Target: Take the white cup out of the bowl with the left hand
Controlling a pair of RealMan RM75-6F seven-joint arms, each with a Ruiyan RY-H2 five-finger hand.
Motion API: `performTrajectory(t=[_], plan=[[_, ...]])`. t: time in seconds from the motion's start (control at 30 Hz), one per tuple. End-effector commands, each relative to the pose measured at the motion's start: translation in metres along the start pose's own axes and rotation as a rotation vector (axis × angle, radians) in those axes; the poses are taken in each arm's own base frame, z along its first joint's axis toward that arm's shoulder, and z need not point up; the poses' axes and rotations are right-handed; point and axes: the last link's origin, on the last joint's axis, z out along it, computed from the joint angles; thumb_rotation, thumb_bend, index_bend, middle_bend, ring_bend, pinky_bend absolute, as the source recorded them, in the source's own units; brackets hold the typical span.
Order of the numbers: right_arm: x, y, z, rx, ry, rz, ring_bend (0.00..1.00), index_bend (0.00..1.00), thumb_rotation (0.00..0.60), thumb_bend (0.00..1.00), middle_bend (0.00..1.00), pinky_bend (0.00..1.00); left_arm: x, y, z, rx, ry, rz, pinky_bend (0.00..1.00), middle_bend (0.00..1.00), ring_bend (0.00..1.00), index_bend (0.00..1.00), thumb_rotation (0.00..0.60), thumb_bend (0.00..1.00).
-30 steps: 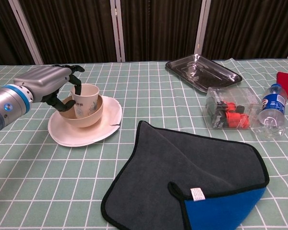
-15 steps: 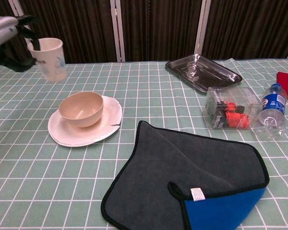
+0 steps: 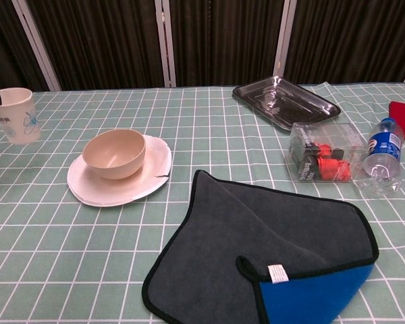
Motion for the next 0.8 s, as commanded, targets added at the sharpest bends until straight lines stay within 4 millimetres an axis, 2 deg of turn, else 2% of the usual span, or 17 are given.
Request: performTrajectory(t=[0.03, 0.2, 0.43, 0.53, 0.7, 0.8], plan=[[0.0, 0.0, 0.0, -0.002, 0.0, 0.0, 0.0, 0.04, 0.6, 0.04, 0.0, 0.0, -0.024, -0.002, -0.002, 0.011, -0.053, -0.021, 0.0, 0.0, 0.0, 0.6, 0.6, 0.63], [0.001, 0.001, 0.0, -0.004, 0.005, 0.004, 0.0, 0.04, 0.6, 0.04, 0.0, 0.0, -0.04, -0.002, -0.003, 0.015, -0.084, -0.025, 0.0, 0.0, 0.0, 0.59, 0.6, 0.62], [0.001, 0.001, 0.0, 0.0, 0.0, 0.009, 0.0, 0.04, 0.6, 0.04, 0.0, 0.0, -0.051, -0.003, -0.008, 0.011, -0.115, -0.03, 0.0, 0.0, 0.0, 0.58, 0.6, 0.63], [0.002, 0.001, 0.0, 0.0, 0.003, 0.011, 0.0, 0.04, 0.6, 0.04, 0.0, 0.0, -0.052, -0.005, -0.013, 0.006, -0.128, -0.021, 0.0, 0.0, 0.0, 0.5, 0.6, 0.61], [0.001, 0.001, 0.0, 0.0, 0.003, 0.01, 0.0, 0.04, 0.6, 0.04, 0.0, 0.0, -0.05, -0.012, -0.022, 0.005, -0.152, -0.008, 0.0, 0.0, 0.0, 0.25, 0.6, 0.33], [0.001, 0.0, 0.0, 0.003, 0.0, 0.007, 0.0, 0.04, 0.6, 0.04, 0.0, 0.0, -0.042, -0.016, -0.03, 0.013, -0.139, -0.03, 0.0, 0.0, 0.0, 0.16, 0.6, 0.25]])
